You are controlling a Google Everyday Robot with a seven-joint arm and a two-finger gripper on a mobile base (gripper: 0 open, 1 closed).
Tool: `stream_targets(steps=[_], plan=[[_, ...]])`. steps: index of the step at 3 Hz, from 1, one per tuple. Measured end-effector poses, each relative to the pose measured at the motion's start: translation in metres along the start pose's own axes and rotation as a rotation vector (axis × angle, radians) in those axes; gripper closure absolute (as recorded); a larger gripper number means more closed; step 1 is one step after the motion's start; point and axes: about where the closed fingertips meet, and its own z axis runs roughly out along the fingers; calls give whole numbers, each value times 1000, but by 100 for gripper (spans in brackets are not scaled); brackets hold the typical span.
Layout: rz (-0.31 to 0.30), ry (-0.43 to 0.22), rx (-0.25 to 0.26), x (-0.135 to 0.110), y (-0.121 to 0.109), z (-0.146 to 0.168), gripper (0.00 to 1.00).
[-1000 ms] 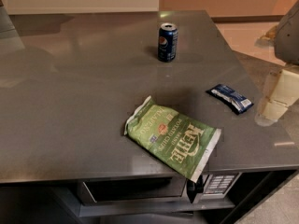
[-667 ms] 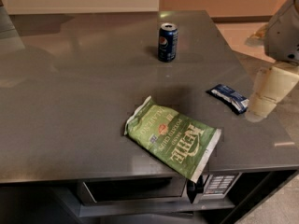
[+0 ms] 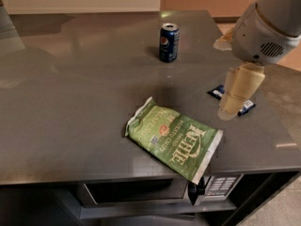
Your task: Pick green jalapeno chip bag
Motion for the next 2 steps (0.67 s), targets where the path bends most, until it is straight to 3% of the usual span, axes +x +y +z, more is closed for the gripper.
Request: stream_targets(steps=[2], plan=[[-118,-25,-94,-47,7,54,0]])
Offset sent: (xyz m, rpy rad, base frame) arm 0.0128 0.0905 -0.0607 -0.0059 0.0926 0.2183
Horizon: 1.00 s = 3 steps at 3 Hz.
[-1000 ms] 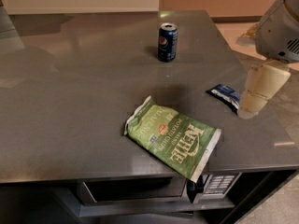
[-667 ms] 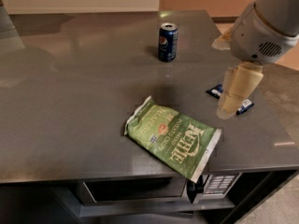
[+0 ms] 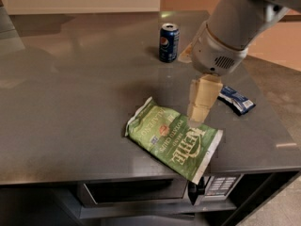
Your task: Pick green jalapeno chip bag
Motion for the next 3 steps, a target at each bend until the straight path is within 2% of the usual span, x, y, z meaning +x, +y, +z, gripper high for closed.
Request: stream_targets(steps=[3], plan=[[-138,42,-104,-37,3,73,0]])
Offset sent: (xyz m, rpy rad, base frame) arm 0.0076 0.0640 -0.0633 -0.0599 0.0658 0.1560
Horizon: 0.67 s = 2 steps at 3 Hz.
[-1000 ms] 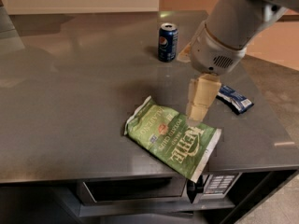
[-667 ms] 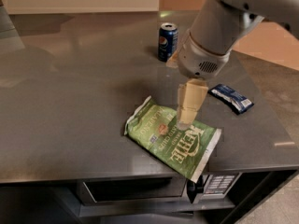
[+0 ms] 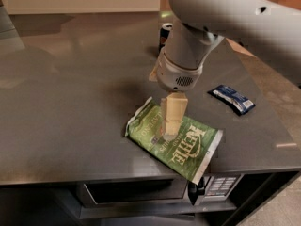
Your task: Pick green jalapeno chip bag
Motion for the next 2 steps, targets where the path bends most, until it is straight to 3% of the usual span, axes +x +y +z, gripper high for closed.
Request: stream_targets(steps=[2], plan=[[-48,82,-55,-3,-6,41,0]])
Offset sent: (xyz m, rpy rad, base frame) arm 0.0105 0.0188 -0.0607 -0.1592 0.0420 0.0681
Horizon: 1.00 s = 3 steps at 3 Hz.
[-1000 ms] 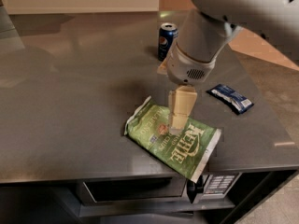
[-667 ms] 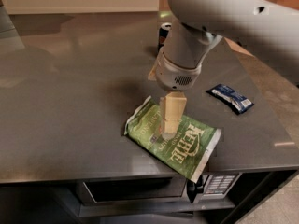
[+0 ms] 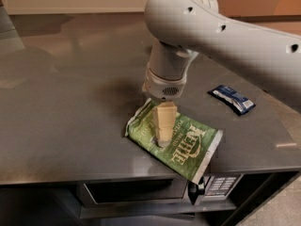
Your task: Pick green jalapeno chip bag
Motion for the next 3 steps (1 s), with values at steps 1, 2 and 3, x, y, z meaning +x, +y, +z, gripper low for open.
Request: stream_targets(steps=[1,2,3], plan=[[6,36,-24,5,-1,8,18],[14,44,-34,11,-1,2,41],[14,25,-36,12,1,-11,64]])
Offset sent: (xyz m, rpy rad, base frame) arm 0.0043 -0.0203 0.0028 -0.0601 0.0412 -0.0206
